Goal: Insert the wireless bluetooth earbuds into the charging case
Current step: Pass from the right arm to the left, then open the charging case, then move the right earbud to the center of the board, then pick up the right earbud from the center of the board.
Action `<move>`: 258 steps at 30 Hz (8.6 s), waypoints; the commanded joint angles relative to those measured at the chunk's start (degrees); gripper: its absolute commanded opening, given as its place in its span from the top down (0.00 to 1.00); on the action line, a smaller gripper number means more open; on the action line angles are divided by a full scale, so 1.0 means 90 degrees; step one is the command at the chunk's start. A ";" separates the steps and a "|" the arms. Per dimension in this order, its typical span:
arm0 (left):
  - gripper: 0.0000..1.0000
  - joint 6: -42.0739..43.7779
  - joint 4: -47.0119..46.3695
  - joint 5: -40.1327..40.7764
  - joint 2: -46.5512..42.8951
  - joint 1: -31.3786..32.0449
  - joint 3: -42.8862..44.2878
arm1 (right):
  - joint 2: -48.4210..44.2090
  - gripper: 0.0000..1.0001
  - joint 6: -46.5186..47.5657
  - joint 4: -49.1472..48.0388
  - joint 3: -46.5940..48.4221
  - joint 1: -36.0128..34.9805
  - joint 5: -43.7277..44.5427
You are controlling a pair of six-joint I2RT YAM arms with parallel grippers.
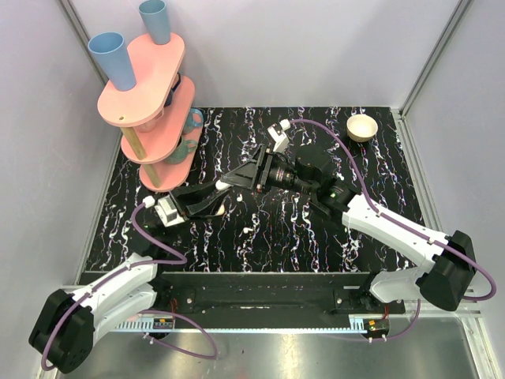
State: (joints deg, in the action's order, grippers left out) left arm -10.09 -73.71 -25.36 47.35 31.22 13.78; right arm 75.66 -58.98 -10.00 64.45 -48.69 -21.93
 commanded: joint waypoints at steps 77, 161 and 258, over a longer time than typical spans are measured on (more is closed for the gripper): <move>1.00 0.0037 0.2448 -0.0687 -0.0398 0.0047 0.0920 | -0.0408 0.57 0.4063 0.2459 0.1424 -0.0225 0.1568; 1.00 0.0877 0.4889 0.1266 -0.3445 0.0056 0.0637 | 0.4162 0.49 0.5440 0.3582 0.1355 -0.0118 0.0806; 1.00 0.0867 0.4929 0.1334 -0.3445 0.0046 0.0656 | 0.3029 0.51 0.5137 0.2996 -0.0198 -0.0049 0.2818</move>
State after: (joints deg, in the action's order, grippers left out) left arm -2.79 -26.96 -14.50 16.23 31.57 19.00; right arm 101.91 -13.82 16.78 60.36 -49.34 3.81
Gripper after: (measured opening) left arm 0.325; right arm 0.506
